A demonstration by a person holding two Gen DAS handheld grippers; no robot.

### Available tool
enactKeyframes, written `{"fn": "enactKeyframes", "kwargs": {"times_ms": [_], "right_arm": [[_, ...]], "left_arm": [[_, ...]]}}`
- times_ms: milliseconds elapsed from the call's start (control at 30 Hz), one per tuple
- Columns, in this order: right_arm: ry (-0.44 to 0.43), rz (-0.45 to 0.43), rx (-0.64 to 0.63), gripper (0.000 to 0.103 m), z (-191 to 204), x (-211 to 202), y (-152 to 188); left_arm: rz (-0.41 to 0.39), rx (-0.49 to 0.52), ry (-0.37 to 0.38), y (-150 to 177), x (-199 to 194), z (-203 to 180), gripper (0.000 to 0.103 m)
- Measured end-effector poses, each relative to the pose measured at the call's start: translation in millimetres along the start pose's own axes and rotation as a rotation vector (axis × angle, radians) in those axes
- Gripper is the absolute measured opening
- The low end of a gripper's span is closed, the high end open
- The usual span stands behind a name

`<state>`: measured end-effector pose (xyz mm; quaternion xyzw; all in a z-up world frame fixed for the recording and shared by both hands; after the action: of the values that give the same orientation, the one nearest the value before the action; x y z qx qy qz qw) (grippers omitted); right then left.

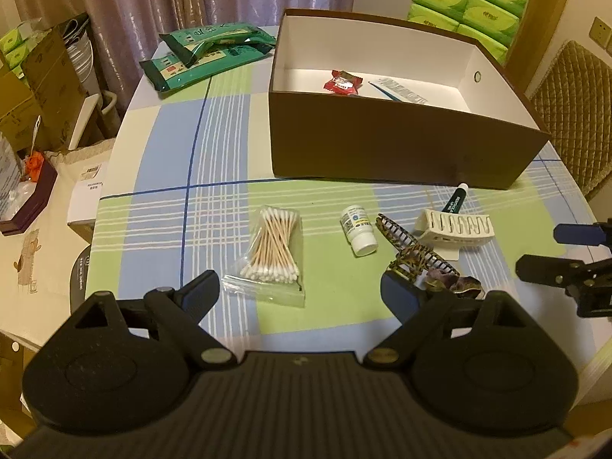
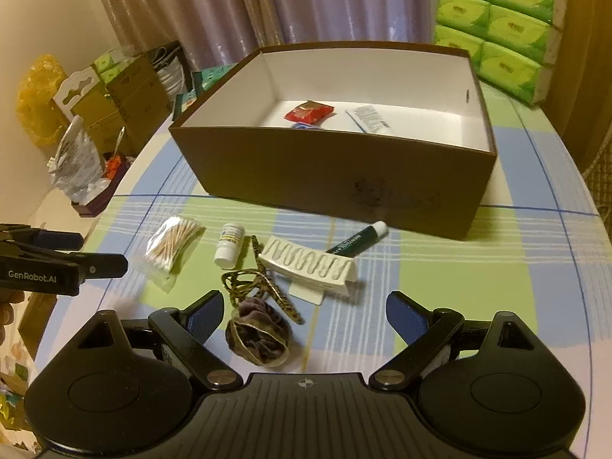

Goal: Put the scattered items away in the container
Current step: 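Lift both tools out of the box and move toward the remaining items, then grasp the white ridged plastic holder with the right gripper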

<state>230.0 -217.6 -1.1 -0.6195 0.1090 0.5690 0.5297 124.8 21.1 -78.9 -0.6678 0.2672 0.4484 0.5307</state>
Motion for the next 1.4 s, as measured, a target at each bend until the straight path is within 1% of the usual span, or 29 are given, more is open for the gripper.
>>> {"fn": "enactKeyframes", "kwargs": {"times_ms": [200,233,267,333,433,500,600,700,900,967,1000,1033,1133,1233,1400], "right_arm": [[0.010,-0.020,-0.085,0.089,-4,12,0],[0.011,-0.024,-0.104,0.087,-6,14,0],[0.010,-0.025,-0.126,0.085,-7,17,1],[0.005,-0.012,-0.169,0.074,-10,23,2],[-0.006,0.009,-0.223,0.065,-16,34,2],[-0.011,0.019,-0.259,0.063,-19,41,2],[-0.014,0.038,-0.317,0.061,-22,53,2],[-0.017,0.053,-0.388,0.061,-21,66,0],[-0.020,0.075,-0.535,0.060,-14,88,-5],[-0.036,0.086,-0.572,0.055,-12,94,-4],[-0.047,0.095,-0.588,0.047,-12,97,-3],[-0.058,0.104,-0.598,0.036,-12,99,-3],[-0.094,0.122,-0.608,0.024,-12,98,0],[-0.096,0.116,-0.596,0.024,-14,89,5],[-0.049,0.114,-0.512,0.024,-32,66,18]], "left_arm": [[-0.007,0.008,-0.001,-5,7,3,0.089],[-0.009,0.011,-0.001,-7,9,3,0.089],[-0.009,0.014,0.000,-8,11,4,0.089],[-0.010,0.017,0.002,-10,14,5,0.089],[-0.010,0.031,0.007,-13,20,5,0.089],[-0.011,0.043,0.011,-14,26,4,0.089],[-0.004,0.055,0.020,-14,37,4,0.089],[0.024,0.060,0.002,-14,50,7,0.089],[0.043,0.067,-0.003,-16,63,11,0.089],[0.050,0.069,-0.004,-16,67,12,0.089],[0.054,0.068,-0.005,-17,69,12,0.089],[0.058,0.068,-0.006,-17,70,13,0.089],[0.063,0.070,-0.005,-16,73,15,0.089],[0.068,0.077,0.000,-15,76,15,0.089],[0.071,0.097,0.012,-15,83,16,0.088]]}}
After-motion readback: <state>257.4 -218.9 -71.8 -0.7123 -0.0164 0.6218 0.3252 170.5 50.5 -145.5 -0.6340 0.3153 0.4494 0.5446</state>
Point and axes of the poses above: each gripper's, at about its wrist camera, not at the fingertips, and x roughly the way its jaws point, z to its left, y to its underside, the point moved 8 cm from there along x, roughly the way its jaws point, and after that the axes turned 4 degrees about z, right-handed, at the moved point
